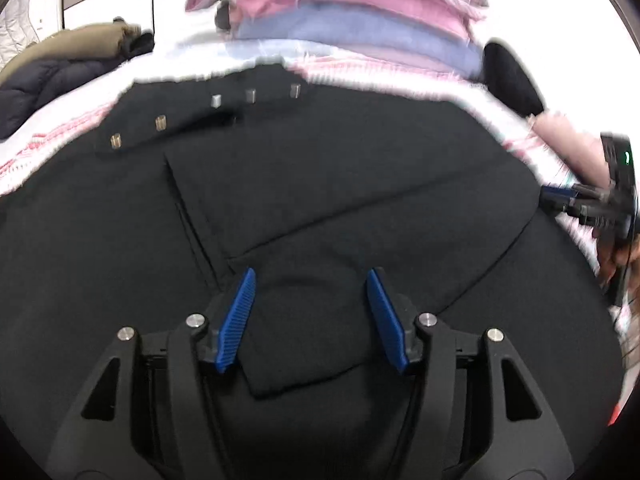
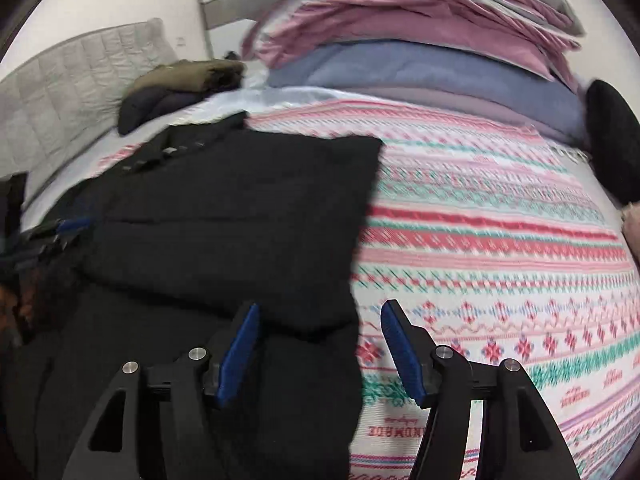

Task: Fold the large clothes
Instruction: 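Open both tools and withdraw them from the folded sleeve, then grasp the other black sleeve with the left tool and fold it across the chest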

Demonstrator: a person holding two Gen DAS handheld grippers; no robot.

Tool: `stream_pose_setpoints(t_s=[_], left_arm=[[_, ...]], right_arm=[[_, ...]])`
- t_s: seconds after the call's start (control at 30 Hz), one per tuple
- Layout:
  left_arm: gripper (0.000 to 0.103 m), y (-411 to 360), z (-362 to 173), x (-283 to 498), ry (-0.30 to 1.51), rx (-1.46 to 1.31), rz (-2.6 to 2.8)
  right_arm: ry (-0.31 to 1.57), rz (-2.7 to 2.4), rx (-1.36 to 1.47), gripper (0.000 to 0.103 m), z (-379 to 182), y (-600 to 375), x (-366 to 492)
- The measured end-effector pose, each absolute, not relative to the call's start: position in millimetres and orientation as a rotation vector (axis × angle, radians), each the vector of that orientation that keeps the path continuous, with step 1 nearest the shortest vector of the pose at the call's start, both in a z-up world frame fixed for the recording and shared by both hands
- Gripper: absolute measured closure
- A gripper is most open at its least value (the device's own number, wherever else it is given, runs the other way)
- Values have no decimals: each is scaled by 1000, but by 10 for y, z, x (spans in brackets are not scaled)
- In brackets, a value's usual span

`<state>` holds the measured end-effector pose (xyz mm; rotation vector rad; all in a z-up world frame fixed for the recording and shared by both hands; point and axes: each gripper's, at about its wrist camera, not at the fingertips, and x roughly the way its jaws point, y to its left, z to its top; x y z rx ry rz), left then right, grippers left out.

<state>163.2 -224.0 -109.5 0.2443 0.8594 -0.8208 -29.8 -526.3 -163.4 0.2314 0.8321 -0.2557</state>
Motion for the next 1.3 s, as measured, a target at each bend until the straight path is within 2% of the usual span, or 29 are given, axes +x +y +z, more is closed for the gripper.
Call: stream_pose_setpoints(t_s=[0.07, 0.17, 0.23, 0.27, 0.4, 0.57, 0.67, 0.8, 1.2, 1.3], left_arm=[[43, -2212, -1067, 1632, 863, 231, -820], [42, -2099, -990, 1612, 894, 184, -803], [15, -1982, -910, 1573, 927, 171, -744], [12, -1912, -876, 1558, 941, 155, -720], [12, -1482, -703, 1486, 1000, 51, -667], [10, -978, -418, 1396, 1012, 1, -543], [3, -657, -247, 1328, 991, -34, -482], [1, -222, -189, 1268, 1001, -78, -393], [1, 1126, -754, 1572, 1015, -320, -32], [1, 1424, -823, 1626, 992, -340, 46]], right_arm=[[857, -256, 360, 35, -1771, -5448, -287], [874, -308, 359, 35, -1700, -5384, -324], [905, -344, 319, 34, -1605, -5251, -342], [906, -342, 312, 34, -1555, -5205, -345], [868, -355, 350, 33, -1193, -5013, -447], [756, -335, 466, 21, -683, -4626, -605], [735, -306, 486, 16, -515, -4393, -609], [731, -302, 475, 0, -414, -4031, -584], [821, -258, 460, 0, -888, -3467, -289], [830, -291, 384, 0, -951, -3339, -198]])
